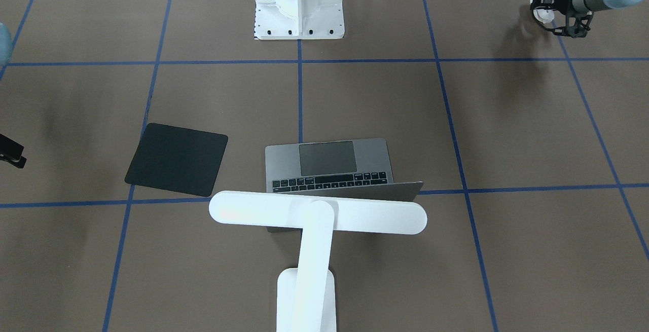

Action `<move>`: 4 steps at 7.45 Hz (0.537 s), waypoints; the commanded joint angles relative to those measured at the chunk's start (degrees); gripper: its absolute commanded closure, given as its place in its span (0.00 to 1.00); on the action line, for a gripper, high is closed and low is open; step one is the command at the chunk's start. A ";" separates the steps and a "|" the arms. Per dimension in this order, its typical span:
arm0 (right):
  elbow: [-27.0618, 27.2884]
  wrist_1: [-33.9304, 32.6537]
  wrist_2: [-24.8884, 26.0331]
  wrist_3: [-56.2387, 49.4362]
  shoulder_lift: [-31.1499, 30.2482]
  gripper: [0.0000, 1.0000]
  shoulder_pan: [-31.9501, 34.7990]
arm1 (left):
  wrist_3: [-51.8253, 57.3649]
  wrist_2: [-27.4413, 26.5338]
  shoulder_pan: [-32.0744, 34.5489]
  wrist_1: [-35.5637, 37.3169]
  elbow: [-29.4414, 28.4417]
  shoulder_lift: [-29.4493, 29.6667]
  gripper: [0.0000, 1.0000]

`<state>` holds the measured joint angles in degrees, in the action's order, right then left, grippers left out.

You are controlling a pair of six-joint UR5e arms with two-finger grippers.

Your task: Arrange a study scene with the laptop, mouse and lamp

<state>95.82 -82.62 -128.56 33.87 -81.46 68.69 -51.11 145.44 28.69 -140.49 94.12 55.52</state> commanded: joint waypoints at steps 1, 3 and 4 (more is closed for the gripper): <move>-0.02 0.00 0.06 -0.04 -0.01 0.00 0.04 | -3.90 1.94 -0.12 0.13 2.29 0.99 0.54; -0.11 -0.09 0.06 -0.04 -0.01 0.00 0.04 | -6.09 4.33 0.14 0.21 2.30 2.31 0.54; -0.11 -0.09 0.15 -0.04 -0.01 0.00 0.04 | -7.50 4.85 0.14 0.21 2.65 3.97 0.54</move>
<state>95.75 -82.69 -128.48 33.84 -81.47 68.73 -56.76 149.48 28.76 -140.31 96.44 57.94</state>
